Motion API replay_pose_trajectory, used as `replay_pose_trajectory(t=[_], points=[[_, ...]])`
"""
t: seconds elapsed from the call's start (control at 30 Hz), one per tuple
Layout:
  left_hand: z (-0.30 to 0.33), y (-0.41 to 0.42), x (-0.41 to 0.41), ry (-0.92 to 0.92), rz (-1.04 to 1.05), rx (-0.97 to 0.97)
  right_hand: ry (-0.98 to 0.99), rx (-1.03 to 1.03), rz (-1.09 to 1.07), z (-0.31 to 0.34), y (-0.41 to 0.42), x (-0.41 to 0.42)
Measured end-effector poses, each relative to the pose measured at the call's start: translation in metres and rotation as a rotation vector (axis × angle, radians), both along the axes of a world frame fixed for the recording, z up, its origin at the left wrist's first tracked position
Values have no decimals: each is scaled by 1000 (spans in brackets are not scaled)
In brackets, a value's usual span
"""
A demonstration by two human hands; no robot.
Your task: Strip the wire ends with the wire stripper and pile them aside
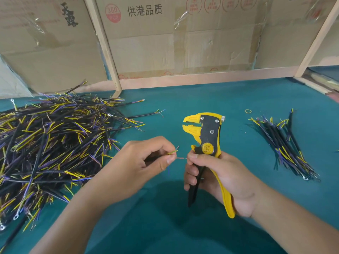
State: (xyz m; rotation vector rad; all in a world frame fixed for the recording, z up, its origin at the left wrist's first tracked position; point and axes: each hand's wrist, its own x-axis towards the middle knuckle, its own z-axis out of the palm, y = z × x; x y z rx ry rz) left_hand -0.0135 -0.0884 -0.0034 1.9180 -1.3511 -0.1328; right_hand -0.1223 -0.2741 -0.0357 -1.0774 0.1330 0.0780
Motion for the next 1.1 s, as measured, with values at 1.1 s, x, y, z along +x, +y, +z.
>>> replay_pose_trajectory(t=[1.1], points=[[-5,-8,4,578,111,-592,-102,72,282,0,-3,-8]])
